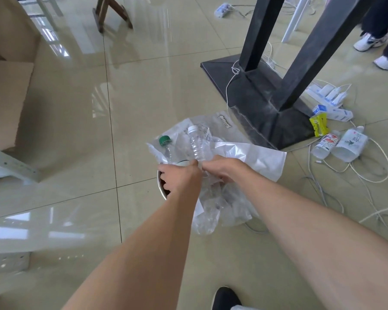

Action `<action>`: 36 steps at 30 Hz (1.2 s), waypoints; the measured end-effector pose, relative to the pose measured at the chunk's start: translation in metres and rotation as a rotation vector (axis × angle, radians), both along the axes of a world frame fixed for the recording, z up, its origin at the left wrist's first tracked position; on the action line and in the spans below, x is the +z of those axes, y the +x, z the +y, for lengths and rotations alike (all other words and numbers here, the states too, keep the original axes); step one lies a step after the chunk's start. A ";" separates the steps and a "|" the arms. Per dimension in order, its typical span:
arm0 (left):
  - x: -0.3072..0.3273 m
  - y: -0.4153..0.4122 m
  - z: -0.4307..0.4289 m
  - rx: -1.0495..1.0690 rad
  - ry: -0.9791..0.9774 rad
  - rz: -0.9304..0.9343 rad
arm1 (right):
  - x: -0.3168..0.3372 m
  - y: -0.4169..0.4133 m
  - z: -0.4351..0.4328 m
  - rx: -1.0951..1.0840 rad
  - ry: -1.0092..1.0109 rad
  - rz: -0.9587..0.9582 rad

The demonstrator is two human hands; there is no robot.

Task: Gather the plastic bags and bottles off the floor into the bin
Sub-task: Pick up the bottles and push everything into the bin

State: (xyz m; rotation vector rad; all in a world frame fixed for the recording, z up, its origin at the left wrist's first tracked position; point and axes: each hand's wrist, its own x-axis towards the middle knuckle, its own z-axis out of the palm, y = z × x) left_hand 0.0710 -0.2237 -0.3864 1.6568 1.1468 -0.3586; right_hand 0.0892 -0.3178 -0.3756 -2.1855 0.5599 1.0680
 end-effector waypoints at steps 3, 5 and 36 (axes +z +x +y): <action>-0.001 -0.004 -0.003 0.089 -0.107 -0.023 | -0.013 -0.001 -0.002 -0.010 0.002 -0.026; -0.009 -0.009 -0.007 0.056 -0.061 -0.060 | -0.018 -0.002 -0.001 -0.021 -0.010 -0.041; 0.020 -0.007 0.051 -0.430 0.272 -0.428 | 0.023 0.017 -0.063 -0.531 -0.103 -0.481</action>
